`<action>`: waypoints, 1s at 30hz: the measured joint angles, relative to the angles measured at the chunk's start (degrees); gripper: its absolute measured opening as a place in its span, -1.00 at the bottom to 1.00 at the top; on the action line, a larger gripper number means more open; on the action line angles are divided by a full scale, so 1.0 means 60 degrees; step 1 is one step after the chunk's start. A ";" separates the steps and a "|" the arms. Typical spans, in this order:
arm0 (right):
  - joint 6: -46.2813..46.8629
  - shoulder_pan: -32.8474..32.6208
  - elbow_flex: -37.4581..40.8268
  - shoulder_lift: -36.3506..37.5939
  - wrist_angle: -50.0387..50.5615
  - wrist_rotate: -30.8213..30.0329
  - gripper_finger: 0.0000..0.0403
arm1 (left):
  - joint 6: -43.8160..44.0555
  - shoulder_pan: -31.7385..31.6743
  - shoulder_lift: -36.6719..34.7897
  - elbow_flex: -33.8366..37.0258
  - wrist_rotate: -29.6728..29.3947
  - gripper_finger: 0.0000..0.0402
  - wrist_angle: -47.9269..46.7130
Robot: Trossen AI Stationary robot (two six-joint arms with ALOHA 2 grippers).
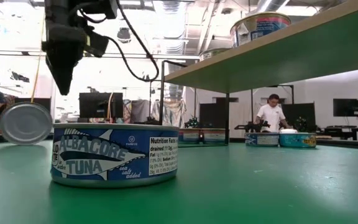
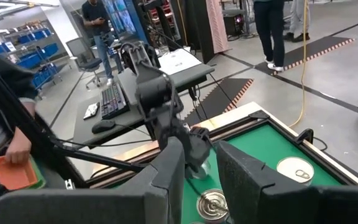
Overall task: Stack canned seafood by type on shelf
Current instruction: Put the light green tuna can on the shelf
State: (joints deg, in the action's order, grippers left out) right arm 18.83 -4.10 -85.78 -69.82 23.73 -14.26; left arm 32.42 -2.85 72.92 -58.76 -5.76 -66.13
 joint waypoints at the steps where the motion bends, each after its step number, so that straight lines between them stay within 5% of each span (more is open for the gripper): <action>1: 0.0000 0.0000 0.0000 0.0000 0.0000 0.0051 -0.39 | 0.0000 -0.0098 -0.0147 0.0000 0.0136 -0.37 -0.0175; 7: -0.0118 0.0000 0.0000 0.0000 -0.0001 0.0124 -0.39 | -0.0517 -0.0888 -0.0162 -0.0004 0.0796 0.30 -0.1381; 12: -0.0232 0.0000 0.0000 0.0000 -0.0033 0.0135 -0.39 | -0.1490 -0.1551 0.0736 -0.0004 0.0915 0.57 -0.2208; 22: -0.0380 0.0000 0.0000 -0.0004 0.0075 0.0142 -0.39 | -0.2910 -0.2294 0.1781 -0.0011 0.0939 0.58 -0.2830; 30: -0.0482 0.0000 0.0000 -0.0004 0.0092 0.0142 -0.39 | -0.3679 -0.3319 0.2397 -0.0011 0.1395 0.34 -0.2588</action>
State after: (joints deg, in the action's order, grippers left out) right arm 15.94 -4.10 -85.78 -69.84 24.28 -13.41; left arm 10.35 -22.76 87.31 -58.83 2.61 -81.66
